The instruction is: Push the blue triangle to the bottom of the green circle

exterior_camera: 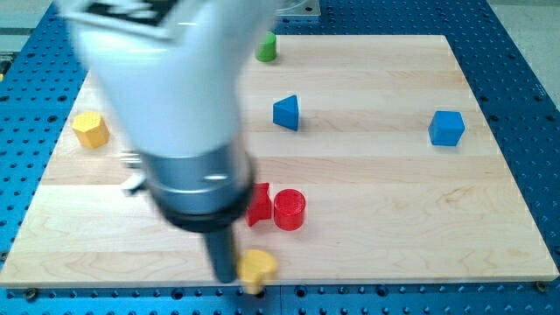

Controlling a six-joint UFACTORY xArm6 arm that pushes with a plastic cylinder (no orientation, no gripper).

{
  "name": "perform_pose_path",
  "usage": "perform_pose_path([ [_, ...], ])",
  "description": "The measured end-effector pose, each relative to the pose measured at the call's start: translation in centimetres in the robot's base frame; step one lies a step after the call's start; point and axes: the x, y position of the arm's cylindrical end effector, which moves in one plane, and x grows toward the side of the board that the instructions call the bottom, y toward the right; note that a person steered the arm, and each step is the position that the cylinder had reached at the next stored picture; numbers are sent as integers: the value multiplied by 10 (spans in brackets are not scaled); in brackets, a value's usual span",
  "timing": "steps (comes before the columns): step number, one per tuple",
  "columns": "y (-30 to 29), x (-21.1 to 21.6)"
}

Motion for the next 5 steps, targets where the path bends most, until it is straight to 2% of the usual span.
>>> perform_pose_path([
  [1, 19, -36],
  [2, 65, -39],
  [3, 146, -57],
  [4, 166, -114],
  [5, 156, -143],
])
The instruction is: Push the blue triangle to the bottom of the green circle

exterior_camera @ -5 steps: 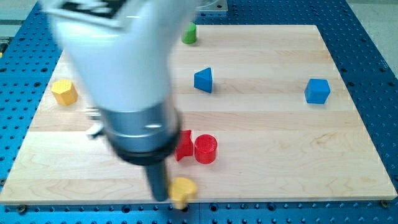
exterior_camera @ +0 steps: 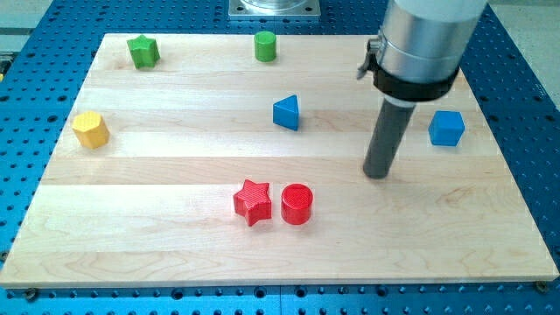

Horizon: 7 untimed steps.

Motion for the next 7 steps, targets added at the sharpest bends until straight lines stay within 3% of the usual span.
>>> perform_pose_path([
  [1, -4, -8],
  [3, -40, 30],
  [4, -68, 20],
  [5, -71, -46],
  [6, -122, -105],
  [7, -178, -128],
])
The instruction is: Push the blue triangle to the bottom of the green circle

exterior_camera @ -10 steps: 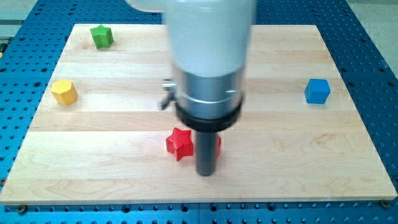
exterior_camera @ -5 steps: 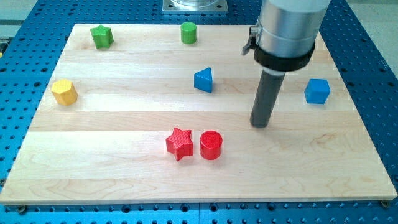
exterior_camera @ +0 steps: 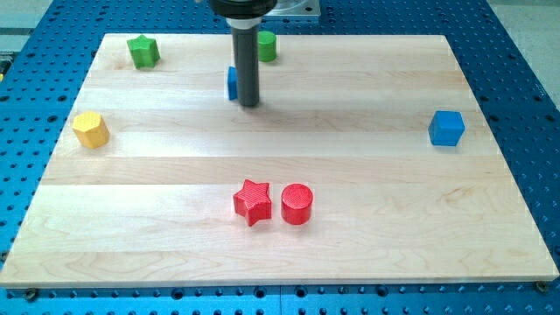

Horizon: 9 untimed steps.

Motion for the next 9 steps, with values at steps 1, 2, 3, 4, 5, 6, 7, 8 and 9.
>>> perform_pose_path([
  [1, -25, 6],
  [2, -28, -56],
  [3, -1, -93],
  [4, -83, -50],
  [5, -44, 19],
  [6, 5, -52],
  [7, -62, -32],
  [8, -208, 15],
  [9, -245, -50],
])
